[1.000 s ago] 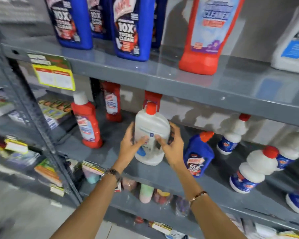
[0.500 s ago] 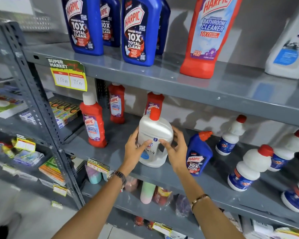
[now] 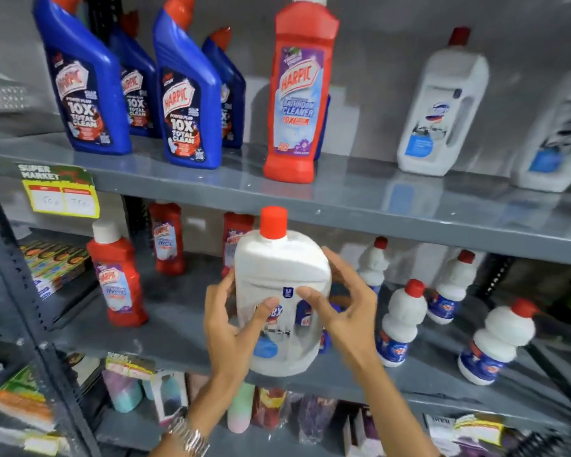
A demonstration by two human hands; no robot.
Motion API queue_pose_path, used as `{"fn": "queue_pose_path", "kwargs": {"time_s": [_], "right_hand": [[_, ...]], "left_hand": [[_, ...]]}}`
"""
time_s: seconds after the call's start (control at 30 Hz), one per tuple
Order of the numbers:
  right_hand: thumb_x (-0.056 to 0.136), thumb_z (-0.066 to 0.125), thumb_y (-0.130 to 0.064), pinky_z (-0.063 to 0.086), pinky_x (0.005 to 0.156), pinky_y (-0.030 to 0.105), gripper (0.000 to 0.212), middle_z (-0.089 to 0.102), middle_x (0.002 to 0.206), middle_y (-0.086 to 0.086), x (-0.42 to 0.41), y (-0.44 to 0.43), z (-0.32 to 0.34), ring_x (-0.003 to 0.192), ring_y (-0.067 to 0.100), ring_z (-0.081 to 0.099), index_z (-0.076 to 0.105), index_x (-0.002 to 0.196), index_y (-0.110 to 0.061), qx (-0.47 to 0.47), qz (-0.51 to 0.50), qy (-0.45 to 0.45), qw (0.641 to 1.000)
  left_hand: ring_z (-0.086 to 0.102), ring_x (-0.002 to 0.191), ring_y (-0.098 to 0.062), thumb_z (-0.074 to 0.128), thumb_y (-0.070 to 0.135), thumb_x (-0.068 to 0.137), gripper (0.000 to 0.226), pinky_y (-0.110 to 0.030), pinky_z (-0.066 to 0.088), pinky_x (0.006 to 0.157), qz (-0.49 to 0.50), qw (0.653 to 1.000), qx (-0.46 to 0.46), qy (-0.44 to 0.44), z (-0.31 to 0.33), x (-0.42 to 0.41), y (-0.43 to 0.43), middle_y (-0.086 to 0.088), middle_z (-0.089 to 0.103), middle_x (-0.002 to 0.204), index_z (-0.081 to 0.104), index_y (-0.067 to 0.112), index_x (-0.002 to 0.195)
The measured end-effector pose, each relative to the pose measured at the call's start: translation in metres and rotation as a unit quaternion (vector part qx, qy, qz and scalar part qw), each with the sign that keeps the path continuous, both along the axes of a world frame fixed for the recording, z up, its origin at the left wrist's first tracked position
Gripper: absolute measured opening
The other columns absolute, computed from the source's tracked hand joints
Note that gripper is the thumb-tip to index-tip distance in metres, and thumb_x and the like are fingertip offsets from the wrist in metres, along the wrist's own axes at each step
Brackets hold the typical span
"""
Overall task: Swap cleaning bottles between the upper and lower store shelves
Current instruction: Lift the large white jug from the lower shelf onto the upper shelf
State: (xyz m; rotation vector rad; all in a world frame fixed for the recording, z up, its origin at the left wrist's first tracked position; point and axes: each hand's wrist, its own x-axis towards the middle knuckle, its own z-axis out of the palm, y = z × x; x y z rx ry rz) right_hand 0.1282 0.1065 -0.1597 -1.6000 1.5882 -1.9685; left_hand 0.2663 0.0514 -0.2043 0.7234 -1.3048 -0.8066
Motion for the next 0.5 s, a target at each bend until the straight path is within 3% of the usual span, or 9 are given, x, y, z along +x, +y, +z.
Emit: {"fn": "queue_pose_path", "kwargs": {"time_s": [0.07, 0.2, 0.33, 0.43, 0.5], "right_hand": [[0.065, 0.074, -0.043, 0.058, 0.069, 0.033, 0.057, 0.070, 0.110, -0.006, -0.008, 0.015, 0.027, 0.094, 0.013, 0.067, 0.058, 0.119, -0.036, -0.038, -0.007, 0.005, 0.999], [0.066, 0.074, -0.036, 0.059, 0.067, 0.029, 0.058, 0.070, 0.111, 0.000, -0.026, 0.044, 0.088, 0.094, 0.017, 0.068, 0.060, 0.121, -0.025, -0.115, -0.021, 0.014, 0.993], [0.068, 0.076, -0.029, 0.058, 0.070, 0.027, 0.053, 0.071, 0.108, 0.002, -0.051, 0.060, 0.149, 0.094, 0.016, 0.069, 0.062, 0.118, -0.021, -0.174, -0.044, 0.033, 0.983], [0.074, 0.074, -0.027, 0.057, 0.080, 0.036, 0.049, 0.071, 0.106, 0.009, -0.080, 0.067, 0.189, 0.096, 0.023, 0.068, 0.062, 0.119, -0.014, -0.193, -0.059, 0.073, 0.977], [0.076, 0.074, -0.028, 0.055, 0.084, 0.040, 0.047, 0.070, 0.105, 0.009, -0.103, 0.068, 0.209, 0.096, 0.024, 0.068, 0.062, 0.119, -0.013, -0.203, -0.071, 0.081, 0.973]], "left_hand": [[0.054, 0.100, 0.005, 0.070, 0.056, 0.056, 0.055, -0.010, 0.046, 0.078, -0.002, 1.000, -0.025, -0.003, 0.029, -0.008, 0.010, 0.019, 0.055, 0.103, 0.049, 0.051, 0.107], [0.059, 0.103, -0.015, 0.068, 0.069, 0.055, 0.059, -0.036, 0.054, 0.081, -0.040, 0.995, -0.087, -0.006, 0.094, -0.028, 0.024, 0.006, 0.060, 0.108, 0.049, 0.049, 0.107], [0.057, 0.106, -0.009, 0.068, 0.062, 0.061, 0.060, -0.035, 0.053, 0.086, -0.067, 0.989, -0.131, -0.002, 0.156, -0.057, 0.033, 0.007, 0.059, 0.115, 0.047, 0.040, 0.114], [0.059, 0.105, -0.014, 0.067, 0.062, 0.063, 0.060, -0.042, 0.053, 0.085, -0.080, 0.985, -0.151, 0.007, 0.199, -0.087, 0.031, 0.005, 0.061, 0.114, 0.048, 0.034, 0.113], [0.059, 0.099, -0.009, 0.067, 0.062, 0.064, 0.058, -0.037, 0.052, 0.081, -0.083, 0.983, -0.165, -0.003, 0.224, -0.110, 0.029, 0.007, 0.061, 0.110, 0.048, 0.033, 0.111]]}}
